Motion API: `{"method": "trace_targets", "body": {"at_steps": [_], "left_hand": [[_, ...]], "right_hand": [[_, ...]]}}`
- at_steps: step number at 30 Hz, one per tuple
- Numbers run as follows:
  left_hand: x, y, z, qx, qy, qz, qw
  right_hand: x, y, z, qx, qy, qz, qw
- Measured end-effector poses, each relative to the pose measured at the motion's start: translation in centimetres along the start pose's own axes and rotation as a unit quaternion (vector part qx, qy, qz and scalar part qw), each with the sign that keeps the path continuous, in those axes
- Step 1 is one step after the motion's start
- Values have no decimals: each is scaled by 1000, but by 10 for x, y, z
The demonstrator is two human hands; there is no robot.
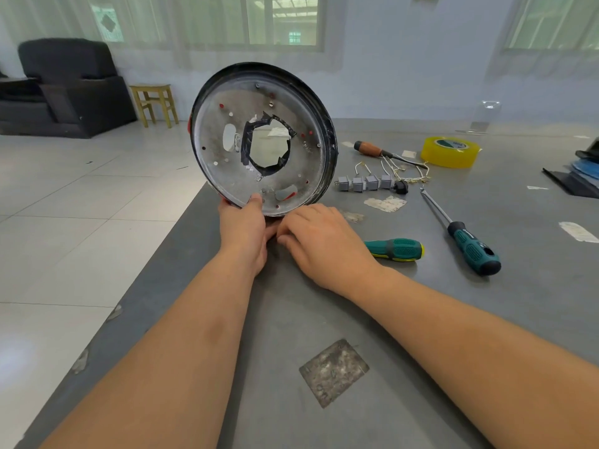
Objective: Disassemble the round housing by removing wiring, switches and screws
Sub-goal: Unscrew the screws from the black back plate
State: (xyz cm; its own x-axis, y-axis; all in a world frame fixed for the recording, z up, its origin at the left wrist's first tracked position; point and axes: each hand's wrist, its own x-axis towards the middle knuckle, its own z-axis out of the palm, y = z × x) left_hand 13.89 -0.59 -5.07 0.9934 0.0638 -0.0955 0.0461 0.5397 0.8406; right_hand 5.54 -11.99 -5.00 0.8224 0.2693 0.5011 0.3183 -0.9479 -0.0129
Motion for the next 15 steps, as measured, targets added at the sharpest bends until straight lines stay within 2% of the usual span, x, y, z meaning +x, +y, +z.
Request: {"method": "trace_targets", "body": {"at_steps": [4,7,10,15], "left_hand": [[-2,0,0,4,-19,4,1000],[-3,0,1,13,-19,5,1000],[-5,-2,2,33,-14,16,999],[-9,-5,5,65,-24,40,997]], "right_hand": [[-11,17,-20,102,80,84,988],[-13,46,-36,120,96,183,971],[-14,77,-47,78,56,277,956],[-15,107,-57,-7,-38,285,958]]}}
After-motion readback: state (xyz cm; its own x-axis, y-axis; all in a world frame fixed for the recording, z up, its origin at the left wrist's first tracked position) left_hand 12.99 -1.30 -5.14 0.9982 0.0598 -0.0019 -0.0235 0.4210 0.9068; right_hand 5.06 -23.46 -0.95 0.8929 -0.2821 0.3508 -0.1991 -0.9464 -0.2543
